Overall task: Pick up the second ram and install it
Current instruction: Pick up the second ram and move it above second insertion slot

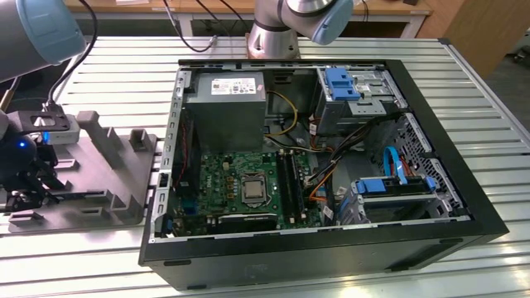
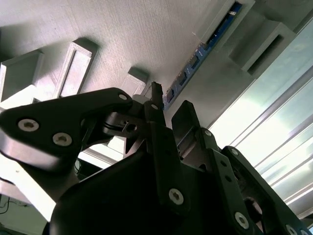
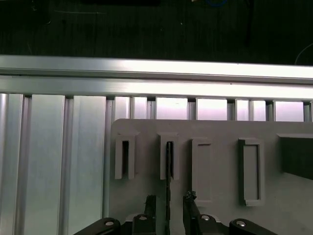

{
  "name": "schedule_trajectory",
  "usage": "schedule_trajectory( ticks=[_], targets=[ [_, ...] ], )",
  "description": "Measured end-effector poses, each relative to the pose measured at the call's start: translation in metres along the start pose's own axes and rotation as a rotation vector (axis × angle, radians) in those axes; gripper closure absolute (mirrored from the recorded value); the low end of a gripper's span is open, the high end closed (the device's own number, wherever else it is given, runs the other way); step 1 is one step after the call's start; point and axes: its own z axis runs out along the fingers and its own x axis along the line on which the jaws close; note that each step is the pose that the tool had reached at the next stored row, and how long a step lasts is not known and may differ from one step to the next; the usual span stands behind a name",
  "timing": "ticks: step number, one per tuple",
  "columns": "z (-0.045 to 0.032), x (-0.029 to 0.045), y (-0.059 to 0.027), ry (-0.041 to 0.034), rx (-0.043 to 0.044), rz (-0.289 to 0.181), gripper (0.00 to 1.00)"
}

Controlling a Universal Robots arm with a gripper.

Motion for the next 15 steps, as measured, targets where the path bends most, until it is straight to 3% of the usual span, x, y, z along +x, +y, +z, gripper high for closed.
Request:
schedule_trajectory(
  ticks=[7,10,15],
  targets=[
    [0.0005,0.0000,0.0000,0.0000,0.0000,0.000,0.66],
    [0.0006,0.0001,0.0000,0.0000,0.0000,0.000,0.79],
    [-0.0003,0.0000,0.0000,0.0000,0.0000,0.000,0.79]
  ],
)
